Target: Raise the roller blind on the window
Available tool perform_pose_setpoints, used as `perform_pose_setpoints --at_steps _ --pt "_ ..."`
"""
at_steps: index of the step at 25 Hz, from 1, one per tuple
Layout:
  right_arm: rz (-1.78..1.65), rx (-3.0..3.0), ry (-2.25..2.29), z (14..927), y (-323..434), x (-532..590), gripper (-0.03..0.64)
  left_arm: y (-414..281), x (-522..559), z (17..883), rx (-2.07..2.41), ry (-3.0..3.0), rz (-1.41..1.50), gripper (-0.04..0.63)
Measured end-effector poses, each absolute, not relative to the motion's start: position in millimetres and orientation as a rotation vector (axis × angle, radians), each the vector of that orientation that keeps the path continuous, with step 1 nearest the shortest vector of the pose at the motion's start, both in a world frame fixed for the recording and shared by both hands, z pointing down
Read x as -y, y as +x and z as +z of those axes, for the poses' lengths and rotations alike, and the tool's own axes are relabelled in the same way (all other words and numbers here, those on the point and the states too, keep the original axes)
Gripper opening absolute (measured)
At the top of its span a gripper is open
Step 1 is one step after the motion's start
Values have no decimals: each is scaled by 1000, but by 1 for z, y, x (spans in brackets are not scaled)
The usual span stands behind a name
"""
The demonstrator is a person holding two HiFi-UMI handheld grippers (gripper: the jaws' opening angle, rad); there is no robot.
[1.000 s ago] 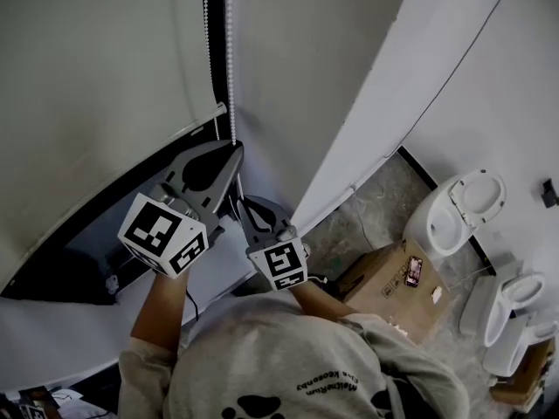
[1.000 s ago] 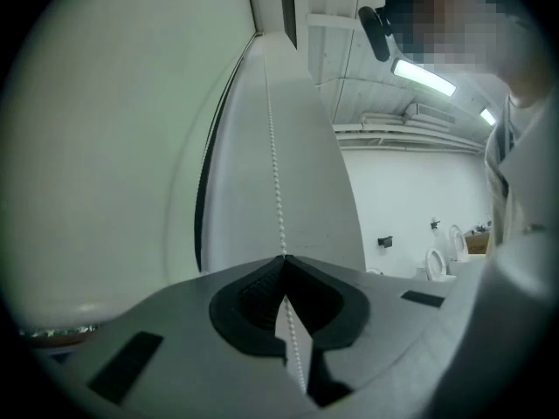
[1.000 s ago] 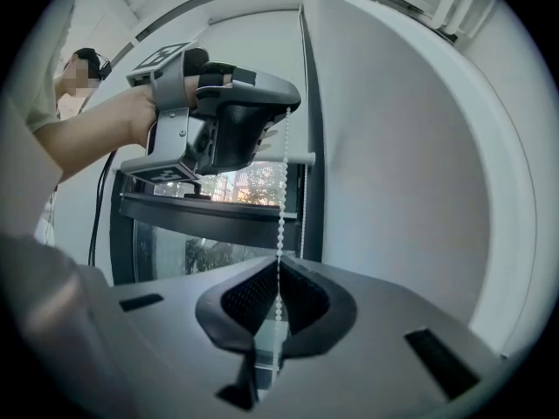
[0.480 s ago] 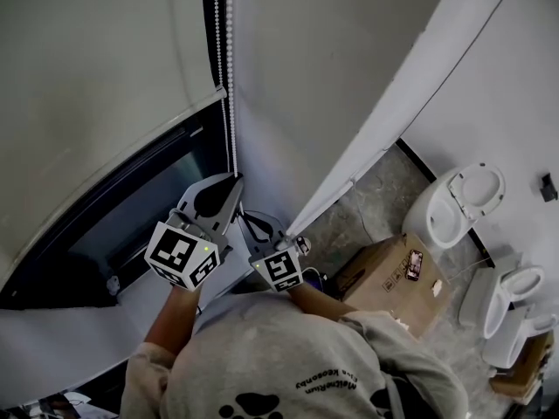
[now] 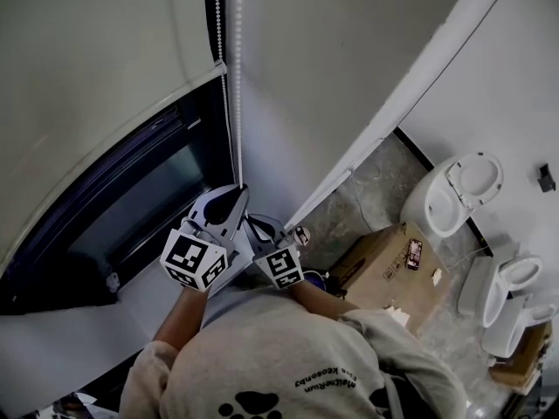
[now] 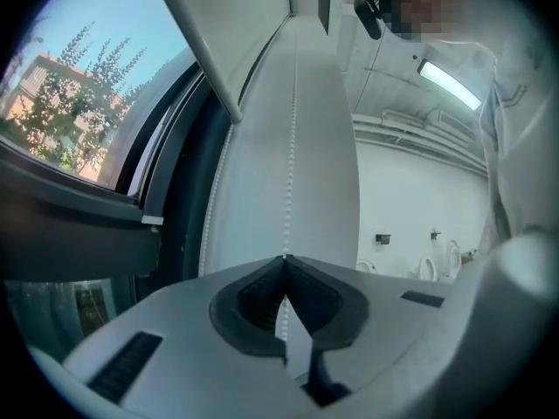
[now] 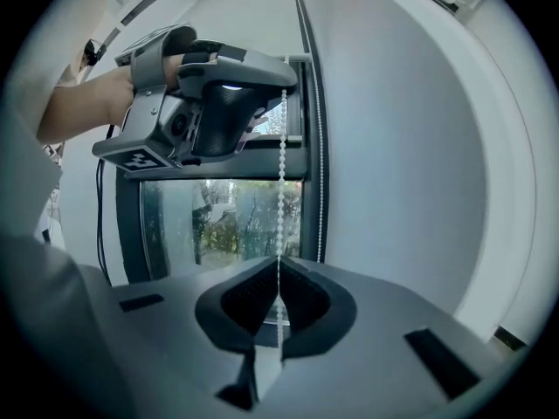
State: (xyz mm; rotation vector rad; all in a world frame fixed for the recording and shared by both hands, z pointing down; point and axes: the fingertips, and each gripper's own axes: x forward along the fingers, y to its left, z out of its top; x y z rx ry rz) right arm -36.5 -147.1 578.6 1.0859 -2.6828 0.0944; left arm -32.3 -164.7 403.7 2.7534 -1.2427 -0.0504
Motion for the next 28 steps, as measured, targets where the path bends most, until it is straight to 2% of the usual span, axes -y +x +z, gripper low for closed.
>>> perform_pose_setpoints --at_steps 9,10,12,20,28 --pt "70 2677 1049 579 -40 139 14 -30 157 405 1228 2763 -57 9" --pt "64 2681 1042 575 -40 138 22 -30 157 405 1227 2763 -57 9" --pt "65 2702 1053 560 -37 137 92 -31 158 405 1228 2766 -55 9" --pt "57 2772 1260 441 1 140 101 -32 163 405 1227 2772 -58 9" --pt "30 2903 1215 321 -10 149 97 -30 164 406 1220 2773 -75 9"
